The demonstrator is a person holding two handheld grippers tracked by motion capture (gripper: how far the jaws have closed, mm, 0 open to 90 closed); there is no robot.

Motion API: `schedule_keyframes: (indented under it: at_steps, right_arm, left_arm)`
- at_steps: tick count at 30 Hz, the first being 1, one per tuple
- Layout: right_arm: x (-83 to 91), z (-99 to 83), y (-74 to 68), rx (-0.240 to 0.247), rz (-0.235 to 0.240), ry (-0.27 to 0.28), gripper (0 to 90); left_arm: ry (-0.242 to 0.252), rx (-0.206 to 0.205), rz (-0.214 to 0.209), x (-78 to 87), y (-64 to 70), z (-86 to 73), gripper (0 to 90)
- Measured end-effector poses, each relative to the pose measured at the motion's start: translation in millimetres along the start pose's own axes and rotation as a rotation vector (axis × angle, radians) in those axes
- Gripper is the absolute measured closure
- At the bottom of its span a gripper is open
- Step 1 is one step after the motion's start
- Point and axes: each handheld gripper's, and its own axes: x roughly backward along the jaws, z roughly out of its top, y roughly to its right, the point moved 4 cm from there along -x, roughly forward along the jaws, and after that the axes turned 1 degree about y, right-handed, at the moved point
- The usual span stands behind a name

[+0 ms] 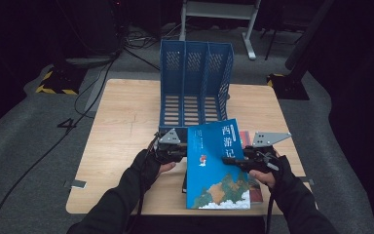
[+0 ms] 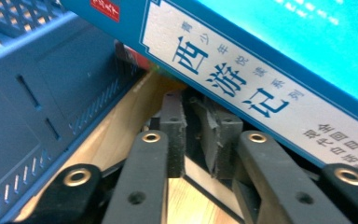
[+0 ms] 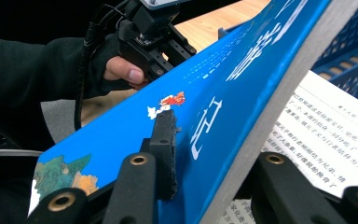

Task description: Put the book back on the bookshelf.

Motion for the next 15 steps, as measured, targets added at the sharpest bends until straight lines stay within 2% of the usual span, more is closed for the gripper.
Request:
schedule_keyframes:
  at_steps: [2,6,9,11,15]
  right_arm:
    - [0.8,4.0,-0.4,0.007,0.000,0.009,70.1]
    - [5.7,12.4,-0.9,0.023,-0.006,0.050,72.3]
    - [7.0,15.7,-0.2,0.034,-0.022,0.053,72.9]
    - [6.4,19.0,0.1,0.049,-0.023,0.060,73.0]
    - [10.3,20.7,1.2,0.061,-0.031,0.086,72.8]
  left_arm:
    - [0.015,-0.005,0.005,4.4,0.1,3.6,81.0]
    - [0.075,0.002,-0.021,18.6,-0.8,15.8,83.8]
    - [0.074,-0.001,-0.023,21.7,-4.2,21.6,84.3]
    - [0.065,-0.008,-0.002,21.2,-7.1,26.1,85.3]
    - [0.090,0.021,-0.030,20.2,-9.9,32.8,85.6]
